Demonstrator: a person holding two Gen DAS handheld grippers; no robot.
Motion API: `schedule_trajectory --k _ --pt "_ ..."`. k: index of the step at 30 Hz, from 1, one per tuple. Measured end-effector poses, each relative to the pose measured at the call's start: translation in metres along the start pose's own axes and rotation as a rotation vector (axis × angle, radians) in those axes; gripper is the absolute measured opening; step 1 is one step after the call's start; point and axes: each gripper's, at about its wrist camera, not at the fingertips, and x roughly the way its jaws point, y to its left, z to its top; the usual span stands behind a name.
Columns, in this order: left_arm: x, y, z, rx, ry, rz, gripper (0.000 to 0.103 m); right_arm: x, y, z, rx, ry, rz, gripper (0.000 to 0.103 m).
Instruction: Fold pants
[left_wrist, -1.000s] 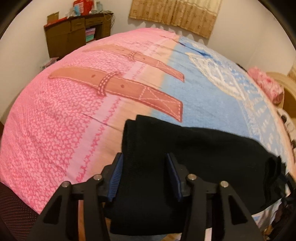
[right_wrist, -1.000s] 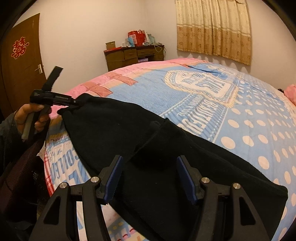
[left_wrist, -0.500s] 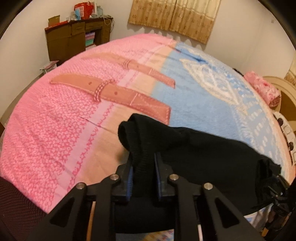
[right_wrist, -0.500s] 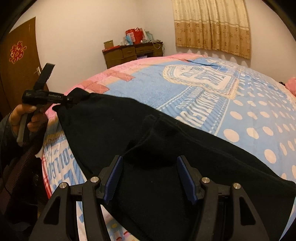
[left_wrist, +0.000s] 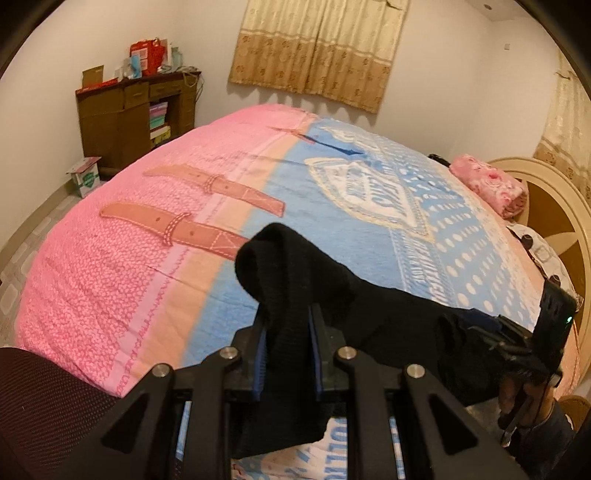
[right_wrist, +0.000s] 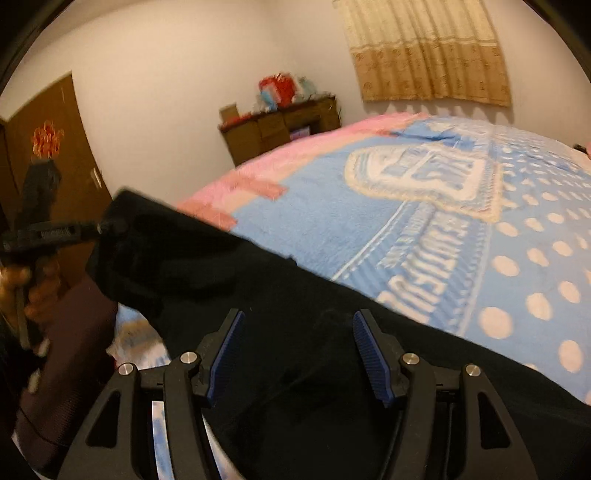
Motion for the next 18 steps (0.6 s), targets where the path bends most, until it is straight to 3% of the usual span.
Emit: schedule_trajectory --k 1,3,9,11,15,18 --pt "-0.002 -0.003 0.000 0.009 -0.005 -0.003 0.020 -0.007 -0.001 -0.001 0.016 -0.006 0.014 0.063" --pt "-0.004 -0.008 -0.002 0.012 -0.010 -0.015 0.020 -0.014 -0.004 -0.006 0.059 -0.001 0.034 0.075" --pt "-0.010 -0.025 0.001 0.033 -0.023 -0.034 0.020 0.015 -0.002 -0.022 0.102 0.076 0.101 0.075" --pt "-0.014 -0.032 0.001 0.042 -0.027 -0.047 0.020 0.030 -0.004 -0.024 0.116 0.092 0.118 0.080" --pt "-0.019 -0.057 -0.004 0.075 -0.024 -0.077 0.020 0.028 -0.012 -0.022 0.163 0.068 0.152 0.080" --pt "-0.022 -0.084 -0.006 0.099 -0.019 -0.120 0.020 -0.007 -0.022 -0.023 0.198 -0.021 0.149 0.080"
